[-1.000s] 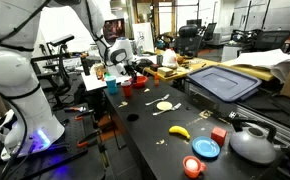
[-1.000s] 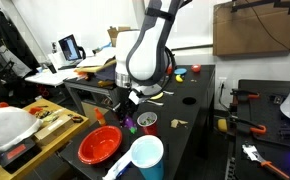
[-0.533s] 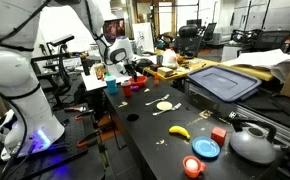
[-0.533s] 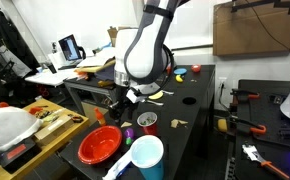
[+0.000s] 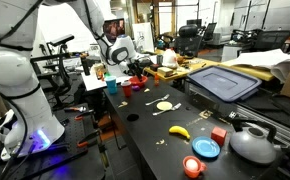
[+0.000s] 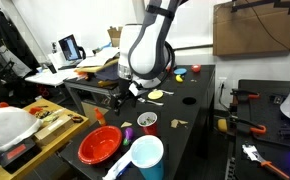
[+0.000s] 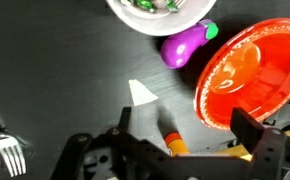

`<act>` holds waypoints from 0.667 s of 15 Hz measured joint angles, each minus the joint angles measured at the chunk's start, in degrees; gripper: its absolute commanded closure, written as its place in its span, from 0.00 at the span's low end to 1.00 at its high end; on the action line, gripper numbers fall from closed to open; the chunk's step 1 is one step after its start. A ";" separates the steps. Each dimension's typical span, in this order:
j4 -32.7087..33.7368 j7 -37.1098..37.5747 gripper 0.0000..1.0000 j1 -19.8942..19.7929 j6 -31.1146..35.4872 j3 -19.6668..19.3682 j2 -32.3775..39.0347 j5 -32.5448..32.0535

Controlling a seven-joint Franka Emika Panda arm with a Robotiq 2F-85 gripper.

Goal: Pick up the purple eggplant toy and move it to the left of the table next to the red plate, pick up the yellow banana toy and move it to the left of the table next to the purple eggplant toy

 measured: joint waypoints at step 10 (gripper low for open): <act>-0.44 4.67 0.00 8.99 -0.29 -19.72 -2.71 -4.42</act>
